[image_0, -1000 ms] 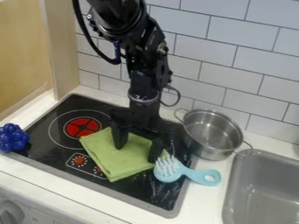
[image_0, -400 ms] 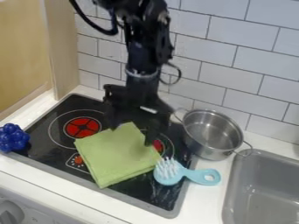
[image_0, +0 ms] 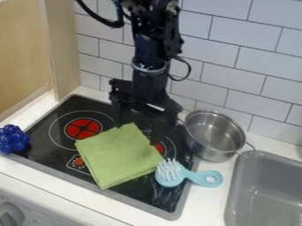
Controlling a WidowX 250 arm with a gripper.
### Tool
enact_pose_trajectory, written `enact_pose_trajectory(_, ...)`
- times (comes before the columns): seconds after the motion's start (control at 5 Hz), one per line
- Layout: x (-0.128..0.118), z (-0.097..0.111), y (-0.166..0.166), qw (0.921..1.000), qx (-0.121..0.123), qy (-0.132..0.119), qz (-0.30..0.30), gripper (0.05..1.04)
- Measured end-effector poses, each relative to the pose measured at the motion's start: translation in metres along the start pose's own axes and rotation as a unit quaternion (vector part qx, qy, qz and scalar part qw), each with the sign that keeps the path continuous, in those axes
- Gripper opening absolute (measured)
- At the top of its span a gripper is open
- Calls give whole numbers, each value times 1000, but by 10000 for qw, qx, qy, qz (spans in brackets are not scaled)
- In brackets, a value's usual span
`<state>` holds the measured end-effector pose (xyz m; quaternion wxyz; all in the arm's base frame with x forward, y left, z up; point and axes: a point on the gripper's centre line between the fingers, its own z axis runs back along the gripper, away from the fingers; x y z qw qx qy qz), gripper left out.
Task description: Moved the green cloth to the right bottom side of the stove
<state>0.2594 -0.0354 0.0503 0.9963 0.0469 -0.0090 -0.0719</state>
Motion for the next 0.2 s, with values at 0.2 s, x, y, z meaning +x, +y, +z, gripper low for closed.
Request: enact_pose_trajectory(0.2,0,0,0,10000,0,0,0,999)
